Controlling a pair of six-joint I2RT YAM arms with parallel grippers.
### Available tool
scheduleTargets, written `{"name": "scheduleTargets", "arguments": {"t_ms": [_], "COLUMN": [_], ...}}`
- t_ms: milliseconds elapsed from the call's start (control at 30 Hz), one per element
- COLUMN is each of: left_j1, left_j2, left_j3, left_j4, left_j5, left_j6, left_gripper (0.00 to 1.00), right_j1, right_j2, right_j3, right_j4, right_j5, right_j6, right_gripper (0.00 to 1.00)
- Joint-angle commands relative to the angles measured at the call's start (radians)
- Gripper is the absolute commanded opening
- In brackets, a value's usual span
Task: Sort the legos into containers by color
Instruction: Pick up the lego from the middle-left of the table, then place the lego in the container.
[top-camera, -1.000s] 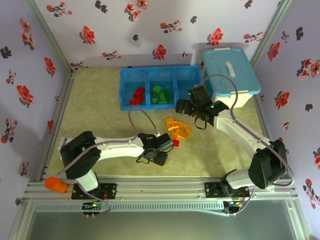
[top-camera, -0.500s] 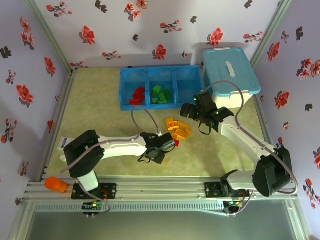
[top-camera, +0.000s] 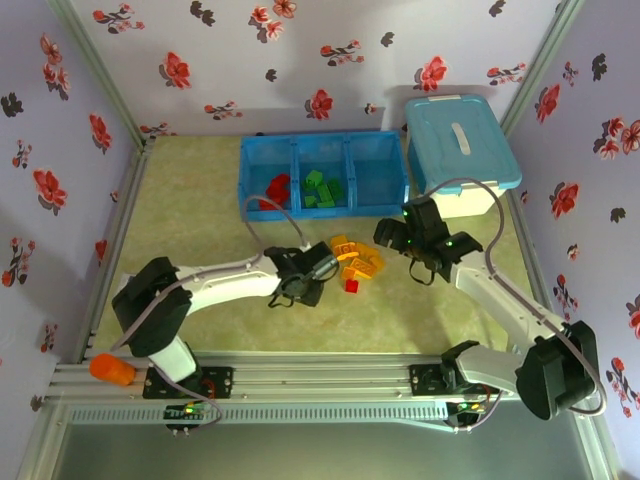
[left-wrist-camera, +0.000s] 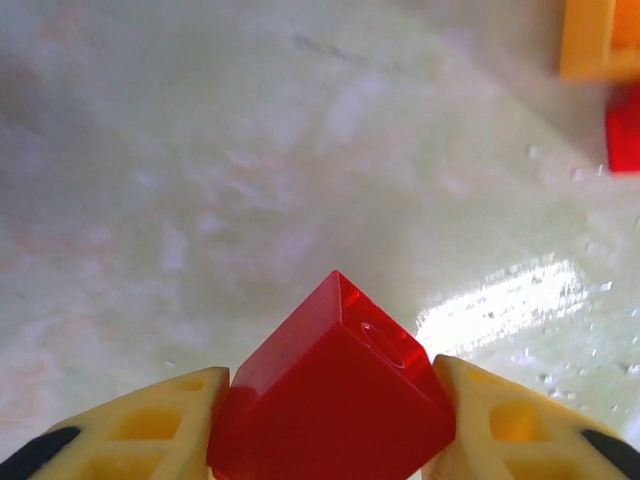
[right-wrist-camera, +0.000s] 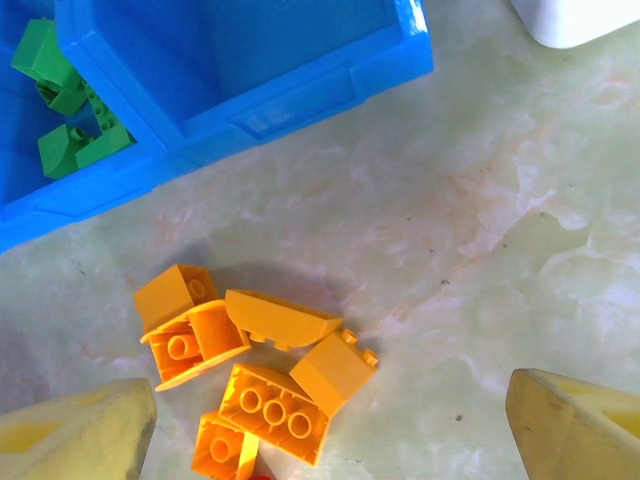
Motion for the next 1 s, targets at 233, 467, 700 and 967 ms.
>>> {"name": "scheduleTargets", "arguments": {"t_ms": [233, 467, 700, 967], "left_j1": [0.291, 0.485, 0.579, 0.636], "left_j2": [-0.113, -0.057, 0.071, 0.205], "left_j3": [0.134, 0.256, 0.384, 0.511], "left_j4": [-0.017, -0.006, -0.013, -0.026], "left_j5": [0.005, 0.027, 0.038, 0.059], "left_j6": [0.130, 0.167, 0.192, 0.206], "left_gripper": [0.30, 0.30, 0.31, 0.33], "right_j1": [-0.023, -0.027, -0.027, -0.026], "right_j2": [-0.084, -0.106, -0.132, -0.165], "right_j3": [-0.095, -0.152, -0.187, -0.207], "right_j4": [-0.001, 0.027, 0.036, 0.033], "right_j5": [0.011, -0.018, -0.041, -0.049], "right_j6": [0.029, 0.039, 0.041, 0.048], "right_gripper": [0.91, 0.91, 0.91, 0.91]}}
